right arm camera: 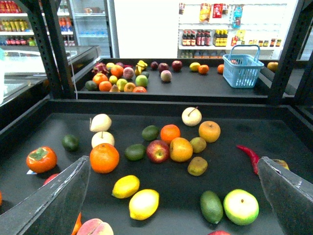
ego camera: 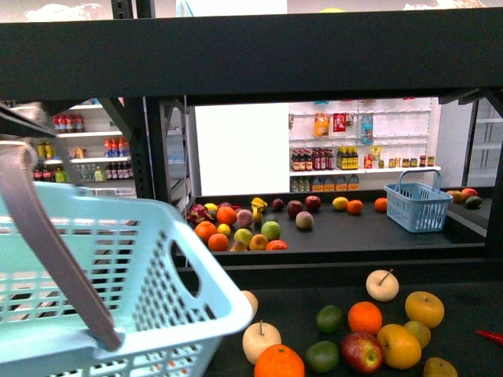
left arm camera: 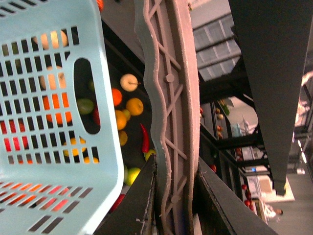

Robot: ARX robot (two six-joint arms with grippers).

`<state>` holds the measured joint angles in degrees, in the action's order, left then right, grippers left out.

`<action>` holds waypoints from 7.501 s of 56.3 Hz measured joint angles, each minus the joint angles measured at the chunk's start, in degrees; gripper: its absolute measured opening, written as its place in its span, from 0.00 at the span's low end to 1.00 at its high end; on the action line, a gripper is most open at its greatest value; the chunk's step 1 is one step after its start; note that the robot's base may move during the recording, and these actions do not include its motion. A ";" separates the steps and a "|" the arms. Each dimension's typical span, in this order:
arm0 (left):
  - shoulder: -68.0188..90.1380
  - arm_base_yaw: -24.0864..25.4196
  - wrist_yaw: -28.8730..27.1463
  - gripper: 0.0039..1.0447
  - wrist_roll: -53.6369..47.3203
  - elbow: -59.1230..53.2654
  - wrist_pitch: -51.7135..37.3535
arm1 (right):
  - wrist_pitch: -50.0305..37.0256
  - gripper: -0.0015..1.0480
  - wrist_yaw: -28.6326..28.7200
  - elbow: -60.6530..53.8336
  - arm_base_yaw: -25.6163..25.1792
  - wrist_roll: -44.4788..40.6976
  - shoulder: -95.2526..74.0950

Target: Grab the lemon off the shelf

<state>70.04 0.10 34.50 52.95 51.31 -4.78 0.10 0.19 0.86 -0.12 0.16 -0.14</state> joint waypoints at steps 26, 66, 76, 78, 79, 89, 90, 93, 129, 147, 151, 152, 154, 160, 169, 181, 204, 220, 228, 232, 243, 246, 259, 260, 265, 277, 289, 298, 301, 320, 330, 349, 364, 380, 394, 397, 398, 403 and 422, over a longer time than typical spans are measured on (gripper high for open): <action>17.42 -20.79 -2.34 0.13 -1.01 10.91 -8.35 | 0.00 0.98 0.00 0.00 0.00 0.00 0.00; 26.84 -25.68 -13.38 0.13 5.88 14.03 -19.56 | 0.00 0.98 0.00 0.00 0.00 0.00 0.00; 27.10 -26.21 -13.05 0.13 5.77 14.03 -19.43 | 0.00 0.98 0.00 0.00 0.00 0.00 0.00; 27.10 -26.23 -13.03 0.13 5.68 14.03 -19.43 | 0.87 0.98 -3.26 0.13 0.96 0.52 -0.70; 27.10 -26.25 -13.07 0.13 5.62 14.03 -19.41 | 2.36 0.98 -7.37 0.68 2.25 0.96 -1.66; 27.15 -26.25 -13.31 0.13 5.18 14.03 -19.32 | 1.49 0.98 -16.09 2.38 1.18 4.85 -18.03; 27.15 -26.25 -13.29 0.13 5.18 14.03 -19.32 | 0.76 0.98 -15.15 2.54 0.52 4.87 -19.28; 27.15 -26.25 -13.29 0.13 5.18 14.03 -19.32 | -3.56 0.98 -11.43 3.69 -2.75 5.16 -26.14; 27.19 -26.27 -13.00 0.13 5.18 14.03 -19.30 | -16.79 0.98 0.31 49.88 -8.59 5.51 -118.51; 27.19 -26.27 -13.11 0.12 5.16 14.03 -19.30 | -6.54 0.98 -3.72 69.64 -0.37 23.50 -133.52; 27.19 -26.27 -13.11 0.12 5.16 14.03 -19.30 | -5.38 0.98 -3.85 71.71 0.52 26.97 -135.43; 27.19 -26.27 -13.11 0.12 5.16 14.03 -19.30 | -5.05 0.98 -3.96 72.35 0.79 27.87 -136.08; 27.19 -26.27 -13.11 0.12 5.16 14.03 -19.30 | -4.90 0.98 -4.33 73.24 1.22 29.42 -136.96; 27.19 -26.27 -13.09 0.12 5.16 14.03 -19.30 | -4.13 0.98 -5.40 75.91 2.69 33.09 -139.53; 27.19 -26.27 -13.09 0.12 5.18 14.03 -19.30 | -3.61 0.98 -7.50 79.76 4.96 37.83 -144.52; 27.19 -26.27 -13.11 0.12 5.16 14.03 -19.30 | -3.61 0.98 -9.18 83.08 5.81 41.53 -147.93; 27.19 -26.27 -13.09 0.12 5.16 14.03 -19.30 | 0.24 0.98 -9.11 87.73 8.20 45.18 -152.91; 27.19 -26.27 -13.09 0.12 5.16 14.03 -19.30 | 0.81 0.91 -10.56 88.91 8.79 45.48 -154.35; 27.19 -26.27 -13.09 0.12 5.18 14.03 -19.30 | 0.72 0.74 -11.41 89.48 8.52 45.24 -154.79; 27.19 -26.27 -13.09 0.12 5.18 14.03 -19.30 | 0.50 0.70 -11.56 89.61 8.48 45.07 -154.86; 27.19 -26.27 -13.11 0.12 5.16 14.03 -19.30 | 0.09 0.69 -11.61 89.72 8.35 44.92 -155.03; 27.19 -26.27 -13.11 0.12 5.16 14.03 -19.30 | -0.26 0.69 -11.80 89.64 8.20 44.76 -155.01; 27.19 -26.27 -13.11 0.12 5.18 14.03 -19.30 | -4.50 0.69 -21.27 82.36 5.01 40.41 -151.73; 27.19 -26.27 -13.11 0.12 5.18 14.03 -19.30 | -4.70 0.69 -21.66 81.92 4.68 40.09 -151.34; 27.19 -26.27 -13.11 0.12 5.16 14.03 -19.30 | -8.72 0.69 -25.07 78.53 2.36 37.00 -148.04; 27.19 -26.27 -13.11 0.12 5.16 14.03 -19.30 | -18.82 0.69 -24.20 70.42 -1.22 31.71 -133.09; 27.19 -26.27 -13.00 0.12 5.20 14.03 -19.30 | -20.90 0.69 -11.50 64.52 0.26 32.13 -118.92; 27.19 -26.27 -13.11 0.12 5.14 14.03 -19.30 | -20.59 0.69 3.06 63.41 2.75 35.54 -108.41; 27.19 -26.27 -13.11 0.12 5.16 14.03 -19.30 | -19.87 0.69 5.57 63.45 4.24 36.41 -105.72; 27.19 -26.27 -13.11 0.12 5.16 14.03 -19.30 | -21.94 0.69 13.88 63.32 13.16 39.10 -104.94; 27.19 -26.27 -13.09 0.12 5.18 14.03 -19.30 | -21.88 0.75 13.70 63.30 16.17 37.97 -107.95; 27.26 -26.27 -13.09 0.12 5.22 14.01 -19.12 | -26.93 0.98 14.62 62.34 15.04 38.05 -108.37; 27.28 -26.25 -13.33 0.12 4.94 14.01 -19.10 | -31.47 0.98 14.86 62.49 4.98 45.68 -106.03; 27.28 -26.27 -13.05 0.12 5.20 14.01 -19.10 | -21.86 0.98 6.49 64.17 -5.14 46.69 -115.32; 27.28 -26.25 -13.35 0.12 5.20 14.01 -19.10 | -17.46 0.98 4.37 64.89 -3.28 46.86 -128.65; 27.28 -26.25 -13.29 0.12 5.18 14.01 -19.10 | -16.74 0.98 4.31 66.03 -2.25 47.25 -130.68; 27.28 -26.25 -13.29 0.12 5.18 14.01 -19.10 | -16.55 0.98 4.31 66.55 -1.84 47.56 -131.40; 27.28 -26.27 -13.09 0.12 5.18 14.01 -19.10 | -15.10 0.98 4.00 69.75 0.20 48.83 -134.22; 27.28 -26.27 -13.11 0.12 5.18 14.01 -19.10 | -7.04 0.98 1.42 82.88 4.81 53.66 -144.85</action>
<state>97.32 -26.17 21.39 58.13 65.32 -23.88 -6.94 1.61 83.74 4.69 53.82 -144.99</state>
